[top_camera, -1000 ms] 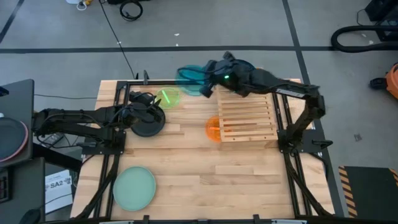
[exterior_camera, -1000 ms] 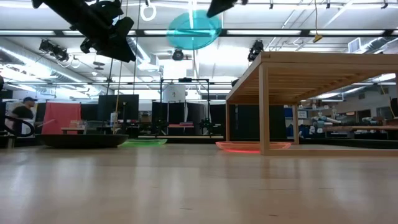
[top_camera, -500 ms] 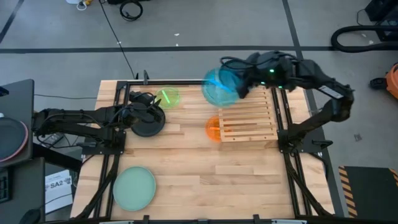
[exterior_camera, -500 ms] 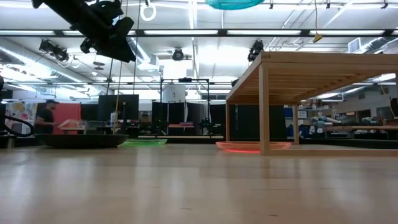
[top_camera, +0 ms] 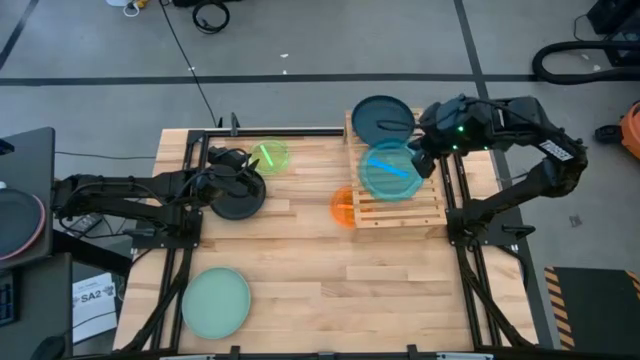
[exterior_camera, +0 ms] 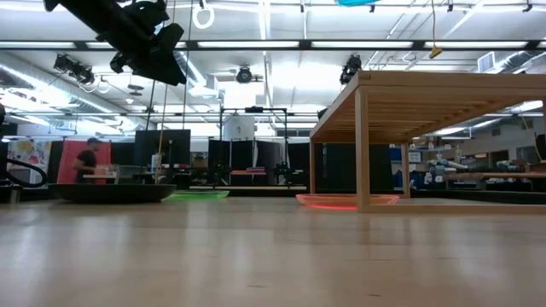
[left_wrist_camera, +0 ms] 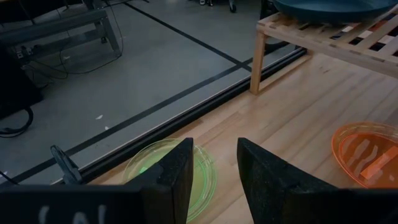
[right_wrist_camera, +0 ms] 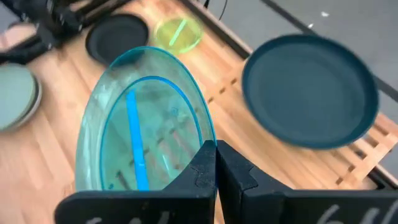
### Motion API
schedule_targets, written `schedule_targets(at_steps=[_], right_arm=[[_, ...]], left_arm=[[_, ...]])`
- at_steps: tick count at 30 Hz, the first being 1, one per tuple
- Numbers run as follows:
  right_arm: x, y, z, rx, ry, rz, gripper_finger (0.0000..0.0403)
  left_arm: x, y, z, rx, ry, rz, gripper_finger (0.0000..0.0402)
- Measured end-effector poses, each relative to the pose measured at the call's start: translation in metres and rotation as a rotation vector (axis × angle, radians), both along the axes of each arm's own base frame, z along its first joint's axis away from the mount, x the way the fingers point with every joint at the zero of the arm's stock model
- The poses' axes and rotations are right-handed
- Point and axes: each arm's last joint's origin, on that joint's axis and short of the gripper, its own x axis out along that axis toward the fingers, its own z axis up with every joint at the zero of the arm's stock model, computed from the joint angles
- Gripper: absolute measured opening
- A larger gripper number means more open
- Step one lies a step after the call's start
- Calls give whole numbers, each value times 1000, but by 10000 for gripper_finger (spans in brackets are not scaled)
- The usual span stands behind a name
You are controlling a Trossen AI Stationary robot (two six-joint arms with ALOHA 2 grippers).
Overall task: Place and stack plates onto a shelf
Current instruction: Put the light blue plate on the shelf
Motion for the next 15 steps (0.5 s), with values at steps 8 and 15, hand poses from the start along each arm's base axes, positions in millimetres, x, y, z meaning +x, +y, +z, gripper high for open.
schedule_targets(at_steps=[8,15], right_arm=[[1,9,-10,23,68,55,7],[9,7,-45,34,185,51,7]], left_arm=[[0,0,0,0,0,0,131],[0,0,0,0,0,0,131]])
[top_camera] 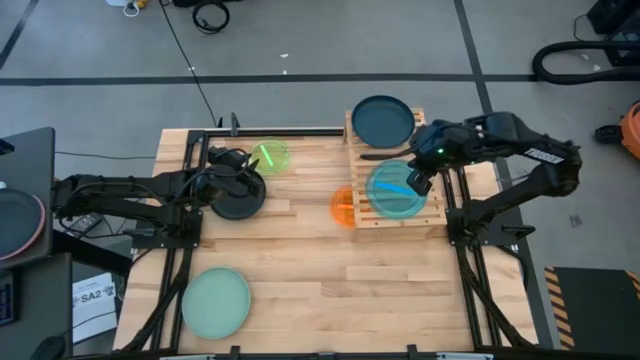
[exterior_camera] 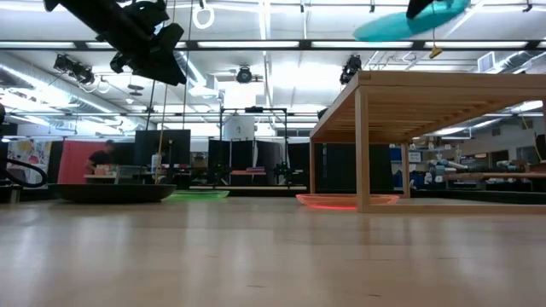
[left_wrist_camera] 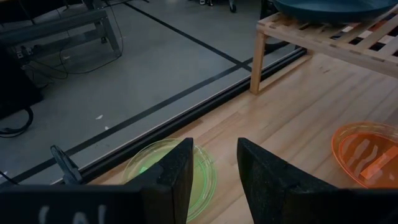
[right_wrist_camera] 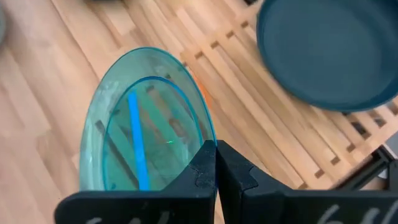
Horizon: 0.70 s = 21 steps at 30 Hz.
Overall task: Place and stack plates onto a shelf
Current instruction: Put the light blue plate on the shelf
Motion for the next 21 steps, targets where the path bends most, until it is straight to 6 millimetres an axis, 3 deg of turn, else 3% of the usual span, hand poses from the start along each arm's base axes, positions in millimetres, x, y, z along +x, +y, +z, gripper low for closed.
schedule_targets(at_steps=[13,21], right_arm=[[-4,-15,-53,81,39,-51,7],[-10,-24,-71,107,28,-75,7]], left_arm=[[0,0,0,0,0,0,131],[0,0,0,0,0,-1,131]])
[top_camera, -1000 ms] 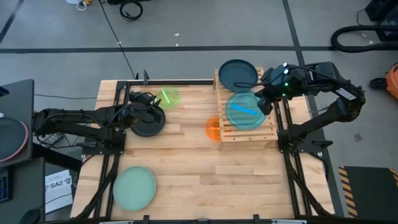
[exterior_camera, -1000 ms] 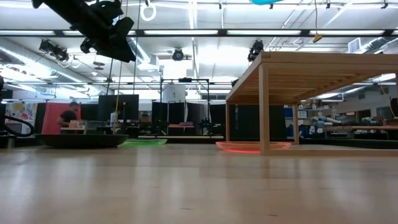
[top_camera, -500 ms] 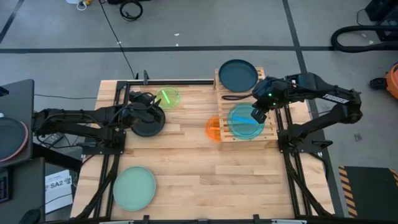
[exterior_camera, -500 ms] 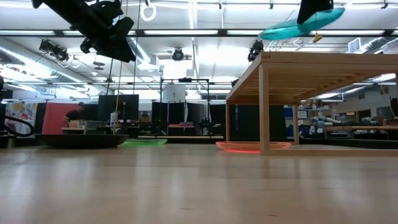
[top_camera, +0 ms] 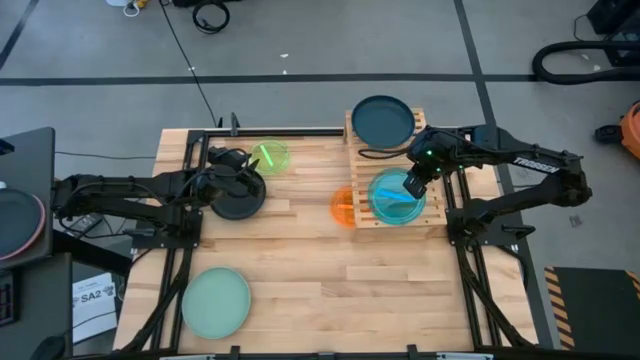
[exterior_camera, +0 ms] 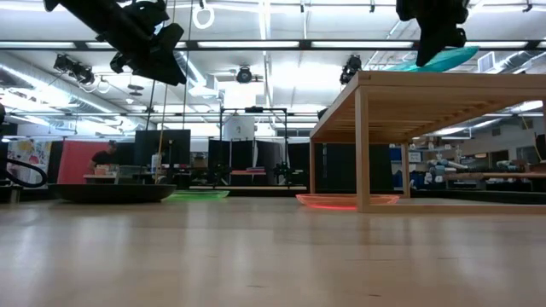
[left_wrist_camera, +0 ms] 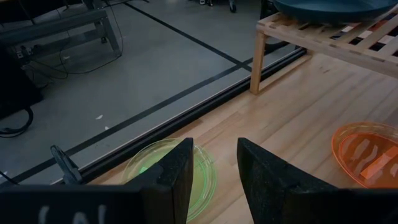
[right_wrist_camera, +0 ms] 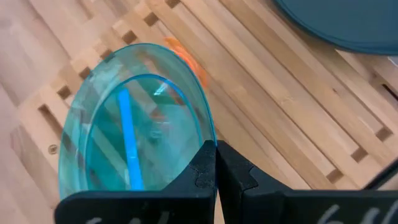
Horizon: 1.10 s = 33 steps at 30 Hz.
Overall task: Place and stack plates onto a shelf
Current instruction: Put the light blue plate on the shelf
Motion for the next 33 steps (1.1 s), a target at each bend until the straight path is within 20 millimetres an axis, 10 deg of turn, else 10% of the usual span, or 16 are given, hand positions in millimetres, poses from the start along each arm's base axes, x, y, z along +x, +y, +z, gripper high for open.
schedule_targets(at_steps=[33], right_arm=[[-2,-7,-1,-50,27,-11,42]], left_arm=[[0,0,0,0,0,0,131]])
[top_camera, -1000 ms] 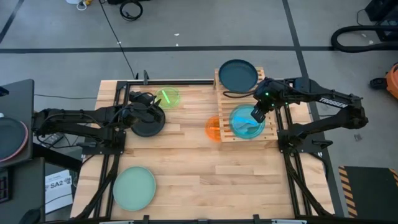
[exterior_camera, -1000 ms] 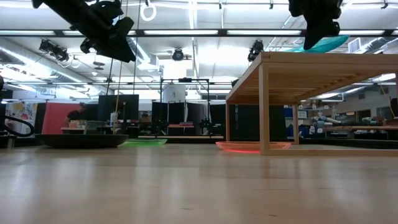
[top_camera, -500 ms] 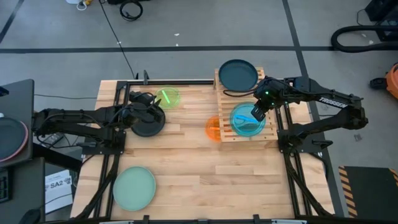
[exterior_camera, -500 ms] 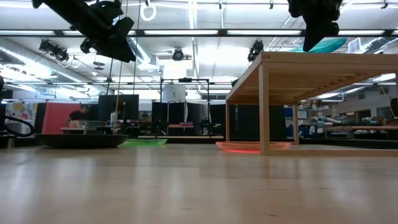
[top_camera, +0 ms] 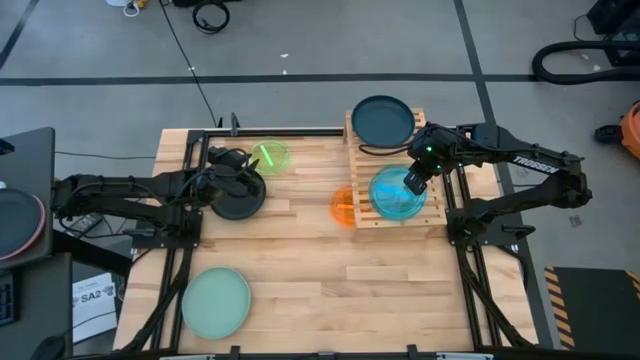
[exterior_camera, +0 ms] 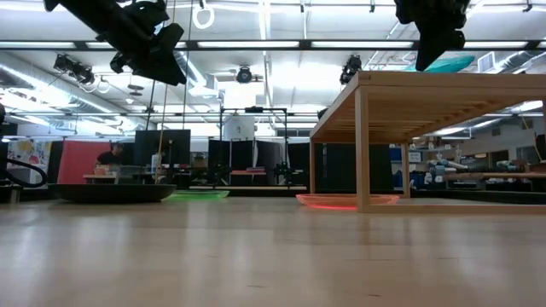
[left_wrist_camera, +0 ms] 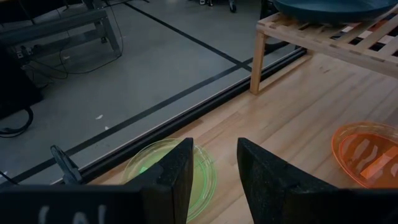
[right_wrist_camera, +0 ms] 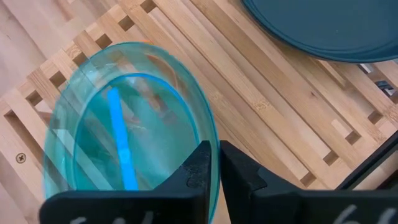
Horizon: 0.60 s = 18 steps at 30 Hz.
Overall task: Place and stack plates onto a shelf
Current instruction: Put the light blue plate on the shelf, then stack the black plate on top of the dark blue plate on the shelf
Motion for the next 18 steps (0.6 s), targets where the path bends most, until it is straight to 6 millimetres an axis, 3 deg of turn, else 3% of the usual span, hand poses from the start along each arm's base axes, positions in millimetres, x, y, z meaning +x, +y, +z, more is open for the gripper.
schedule_targets(at_steps=[18], right_arm=[[0,0,0,-1,1,0,151]], left_arm=[[0,0,0,0,0,0,131]])
